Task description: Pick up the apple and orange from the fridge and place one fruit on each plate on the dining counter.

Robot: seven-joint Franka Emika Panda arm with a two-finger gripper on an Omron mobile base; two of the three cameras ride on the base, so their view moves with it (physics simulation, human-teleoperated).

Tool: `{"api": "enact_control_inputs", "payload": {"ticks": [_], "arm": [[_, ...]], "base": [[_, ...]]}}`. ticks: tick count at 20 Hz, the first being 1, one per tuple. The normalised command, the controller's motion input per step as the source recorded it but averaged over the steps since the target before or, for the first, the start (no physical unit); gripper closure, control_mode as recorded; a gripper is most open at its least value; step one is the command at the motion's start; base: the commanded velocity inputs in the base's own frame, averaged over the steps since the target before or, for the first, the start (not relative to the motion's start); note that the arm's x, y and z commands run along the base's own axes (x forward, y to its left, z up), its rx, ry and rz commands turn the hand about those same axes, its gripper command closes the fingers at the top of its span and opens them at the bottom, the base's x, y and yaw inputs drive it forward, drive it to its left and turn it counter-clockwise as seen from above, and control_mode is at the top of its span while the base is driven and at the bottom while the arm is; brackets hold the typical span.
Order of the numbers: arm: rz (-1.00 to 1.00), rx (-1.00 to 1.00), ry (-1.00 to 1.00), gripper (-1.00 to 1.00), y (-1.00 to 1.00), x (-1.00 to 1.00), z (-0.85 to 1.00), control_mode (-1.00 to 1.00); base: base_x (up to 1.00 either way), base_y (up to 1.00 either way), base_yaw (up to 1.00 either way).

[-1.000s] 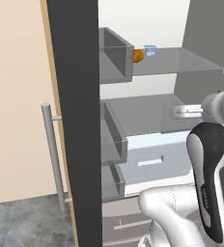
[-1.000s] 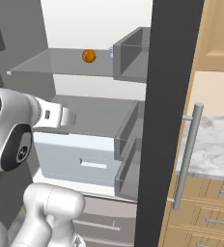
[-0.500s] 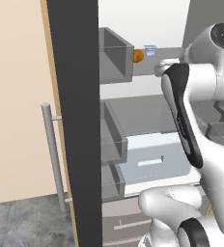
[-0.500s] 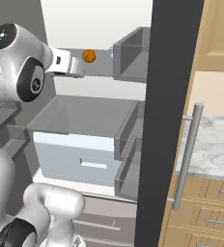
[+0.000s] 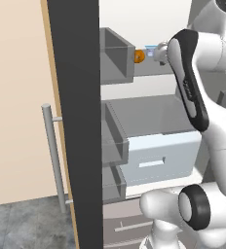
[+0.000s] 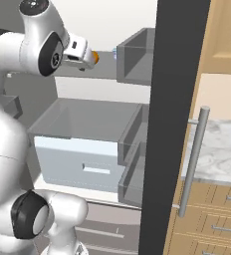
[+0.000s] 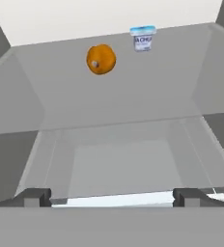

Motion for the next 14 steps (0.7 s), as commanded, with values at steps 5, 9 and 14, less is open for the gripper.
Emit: {"api": "enact_control_inputs", "payload": {"ticks": [5,9,14], "arm": [[0.12,0.00,0.00,-1.00,0.35,0.93,-0.38,-1.00],[0.03,-0.01,0.00,-1.00,0.15,1.00,0.00,-1.00],[-0.10,-0.03,0.04,-1.00,0.00,1.00,0.00,-1.00]], "base": [[0.00,0.00,0.00],[0.00,0.00,0.00],[0.00,0.00,0.00]]}}
